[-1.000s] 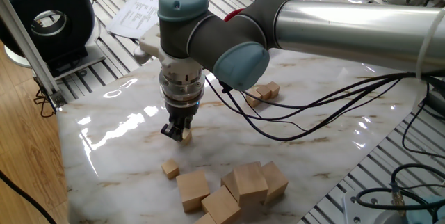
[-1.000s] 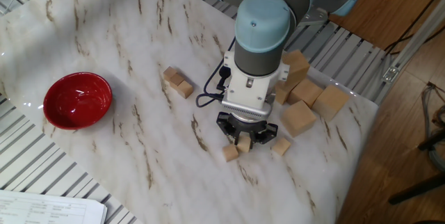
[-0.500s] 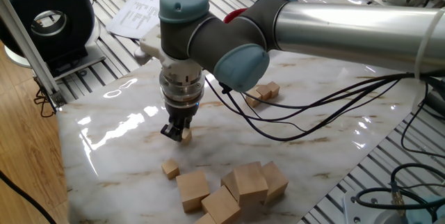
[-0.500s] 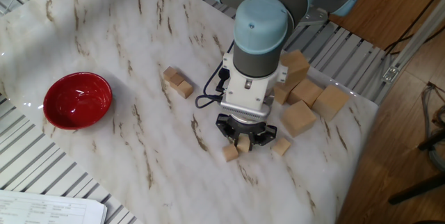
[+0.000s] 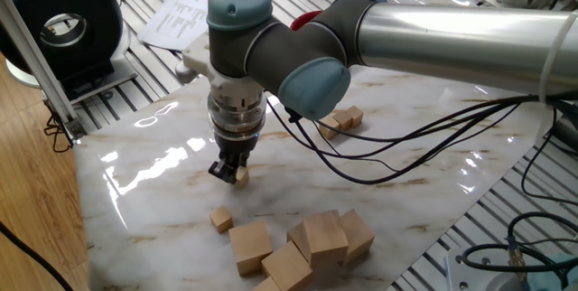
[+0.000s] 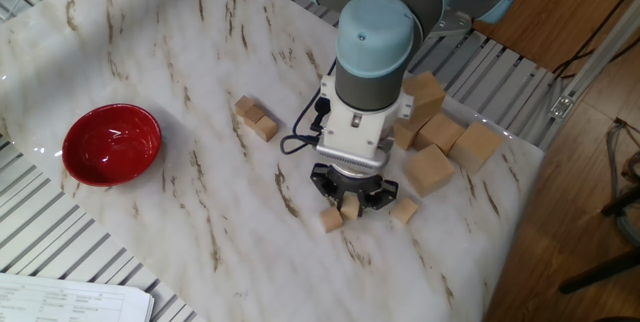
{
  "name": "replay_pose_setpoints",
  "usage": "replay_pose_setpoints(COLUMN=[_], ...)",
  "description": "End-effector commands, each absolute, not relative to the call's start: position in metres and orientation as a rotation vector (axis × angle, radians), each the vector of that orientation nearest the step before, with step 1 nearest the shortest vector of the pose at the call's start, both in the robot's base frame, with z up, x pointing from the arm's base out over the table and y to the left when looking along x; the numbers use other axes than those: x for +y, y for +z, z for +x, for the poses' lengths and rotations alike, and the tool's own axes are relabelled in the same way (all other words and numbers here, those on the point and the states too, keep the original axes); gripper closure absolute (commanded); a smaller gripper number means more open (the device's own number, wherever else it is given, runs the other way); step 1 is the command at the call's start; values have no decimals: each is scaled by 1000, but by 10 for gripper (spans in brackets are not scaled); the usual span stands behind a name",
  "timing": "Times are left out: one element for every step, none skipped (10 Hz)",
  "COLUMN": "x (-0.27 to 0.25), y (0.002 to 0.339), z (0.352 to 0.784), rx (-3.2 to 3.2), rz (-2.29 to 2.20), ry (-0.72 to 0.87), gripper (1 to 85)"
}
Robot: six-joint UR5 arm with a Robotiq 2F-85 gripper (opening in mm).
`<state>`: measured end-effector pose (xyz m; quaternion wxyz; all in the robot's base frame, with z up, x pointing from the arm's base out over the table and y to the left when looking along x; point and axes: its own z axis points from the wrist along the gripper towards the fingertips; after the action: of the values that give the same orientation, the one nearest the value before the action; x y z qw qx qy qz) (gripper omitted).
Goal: Stack the blocks into a pyramid shape
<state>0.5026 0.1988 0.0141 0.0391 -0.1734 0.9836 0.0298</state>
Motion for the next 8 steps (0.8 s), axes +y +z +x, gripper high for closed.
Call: replay_pose_setpoints(x=[201,201,201,200,196,188,180,181], y=[15,15,15,15,16,17,19,23], z=[504,503,503,502,500,507,506,504], rx=[3024,3027,3030,3045,3056,3036,3033,3037], rz=[-480,-471,-452,-412,-407,-410,-423,-411], ry=[110,111,112,108,87,37,0,9], gripper=[660,683,723,823,847,847,847,847])
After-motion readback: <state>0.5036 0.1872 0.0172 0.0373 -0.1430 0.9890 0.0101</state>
